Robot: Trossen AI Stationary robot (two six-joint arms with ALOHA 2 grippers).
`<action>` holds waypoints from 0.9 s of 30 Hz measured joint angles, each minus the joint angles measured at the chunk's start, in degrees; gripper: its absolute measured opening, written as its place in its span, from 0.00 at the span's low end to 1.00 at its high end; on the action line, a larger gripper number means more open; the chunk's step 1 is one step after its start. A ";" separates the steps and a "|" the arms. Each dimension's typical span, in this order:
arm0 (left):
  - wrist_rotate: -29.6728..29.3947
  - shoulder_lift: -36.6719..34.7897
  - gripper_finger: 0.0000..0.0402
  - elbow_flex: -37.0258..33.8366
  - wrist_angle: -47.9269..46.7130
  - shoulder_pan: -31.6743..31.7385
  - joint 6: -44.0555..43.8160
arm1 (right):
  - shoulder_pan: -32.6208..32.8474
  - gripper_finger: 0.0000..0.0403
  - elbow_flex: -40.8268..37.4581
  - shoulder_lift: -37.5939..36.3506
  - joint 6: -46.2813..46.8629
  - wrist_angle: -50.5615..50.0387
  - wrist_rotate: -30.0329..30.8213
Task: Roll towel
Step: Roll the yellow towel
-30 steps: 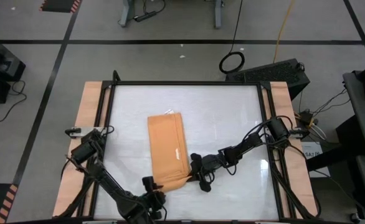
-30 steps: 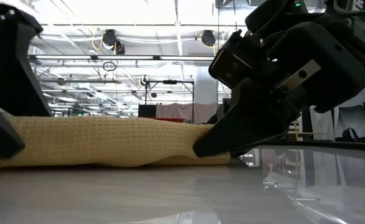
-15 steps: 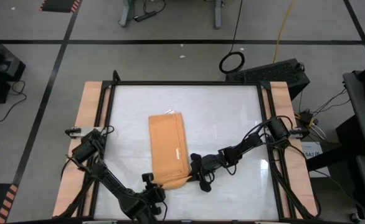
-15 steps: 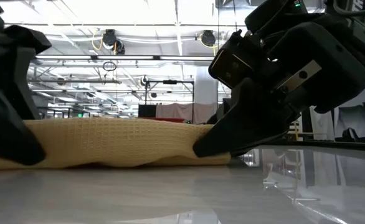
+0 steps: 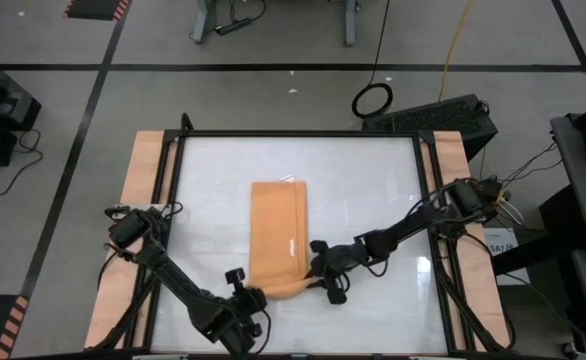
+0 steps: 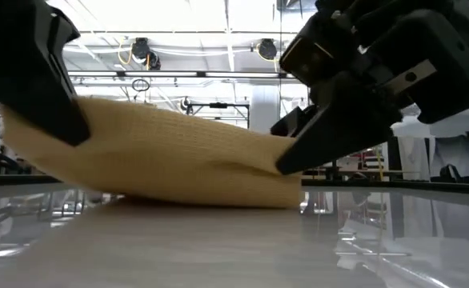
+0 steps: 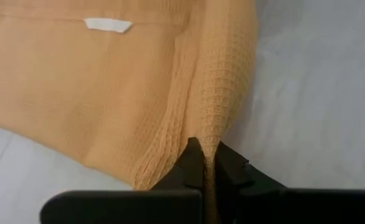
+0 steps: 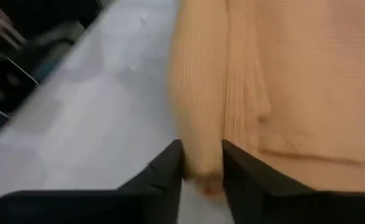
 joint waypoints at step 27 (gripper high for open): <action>18.38 -8.62 0.02 -4.34 4.94 13.76 5.48 | 14.75 0.57 0.02 -6.08 -11.70 -8.45 35.09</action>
